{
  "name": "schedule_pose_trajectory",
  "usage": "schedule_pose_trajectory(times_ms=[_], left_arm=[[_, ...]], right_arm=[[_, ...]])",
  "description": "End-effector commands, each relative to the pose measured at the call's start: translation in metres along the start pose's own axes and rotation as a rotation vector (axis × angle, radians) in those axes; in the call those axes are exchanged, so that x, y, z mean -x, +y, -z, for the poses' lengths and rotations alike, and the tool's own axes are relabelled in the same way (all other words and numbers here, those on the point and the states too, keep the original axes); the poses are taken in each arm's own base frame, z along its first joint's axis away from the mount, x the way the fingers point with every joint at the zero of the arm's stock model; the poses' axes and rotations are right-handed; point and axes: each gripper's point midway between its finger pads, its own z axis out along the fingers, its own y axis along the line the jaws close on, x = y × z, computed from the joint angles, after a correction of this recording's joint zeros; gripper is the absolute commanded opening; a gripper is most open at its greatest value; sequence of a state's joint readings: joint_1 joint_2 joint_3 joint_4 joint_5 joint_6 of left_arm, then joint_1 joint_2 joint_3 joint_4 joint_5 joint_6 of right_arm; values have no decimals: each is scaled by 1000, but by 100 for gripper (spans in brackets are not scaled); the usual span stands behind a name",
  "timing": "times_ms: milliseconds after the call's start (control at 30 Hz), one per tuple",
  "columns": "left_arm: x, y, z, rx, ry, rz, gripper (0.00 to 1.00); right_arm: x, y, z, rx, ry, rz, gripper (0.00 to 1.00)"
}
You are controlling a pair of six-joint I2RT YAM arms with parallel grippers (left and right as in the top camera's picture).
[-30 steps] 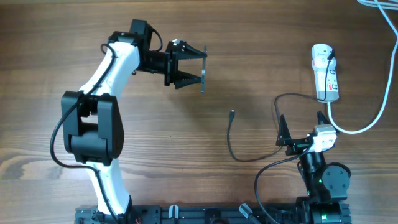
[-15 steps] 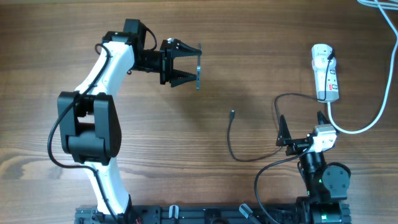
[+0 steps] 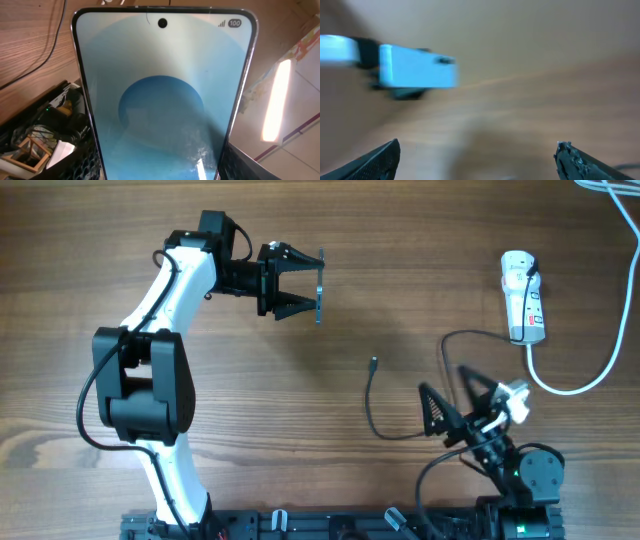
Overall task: Plug charger to phone and switch on socket
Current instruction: 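Swing the right gripper toward the phone held by the left gripper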
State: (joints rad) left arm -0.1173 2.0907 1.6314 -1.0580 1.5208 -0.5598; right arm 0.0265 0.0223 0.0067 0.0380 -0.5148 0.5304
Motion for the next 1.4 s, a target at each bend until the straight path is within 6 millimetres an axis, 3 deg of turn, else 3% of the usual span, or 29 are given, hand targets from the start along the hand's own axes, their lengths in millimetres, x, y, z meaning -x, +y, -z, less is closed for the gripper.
schedule_pose_trajectory(times_ms=[0, 33, 67, 200, 300, 467, 600, 867, 1100, 1267, 1367], left_arm=[[-16, -17, 2, -47, 30, -28, 67], [-16, -17, 2, -47, 31, -28, 67], [-16, -17, 2, -47, 30, -28, 67], [-16, -17, 2, -47, 30, -28, 67], [-16, -17, 2, -47, 30, -28, 68], [-16, -17, 2, -47, 30, -28, 67], [-16, -17, 2, -47, 30, -28, 67], [-16, -17, 2, -47, 30, -28, 67], [-16, -17, 2, -45, 29, -28, 67], [-16, -17, 2, -45, 29, -27, 67], [-16, -17, 2, -45, 30, -8, 67]], right_arm=[[-13, 25, 2, 109, 132, -758, 100], [-9, 29, 3, 123, 132, -870, 100], [-1, 35, 3, 162, 116, -869, 100], [60, 86, 24, 441, -57, -650, 100], [101, 112, 48, 575, -232, -550, 100], [127, 129, 57, 574, -292, -442, 100], [131, 135, 46, 457, -225, -253, 100], [141, 118, 19, 89, 92, 86, 100], [141, 77, -4, -214, 488, -15, 99], [127, 88, -33, -105, 645, -264, 100], [114, 98, -47, 50, 733, -291, 100]])
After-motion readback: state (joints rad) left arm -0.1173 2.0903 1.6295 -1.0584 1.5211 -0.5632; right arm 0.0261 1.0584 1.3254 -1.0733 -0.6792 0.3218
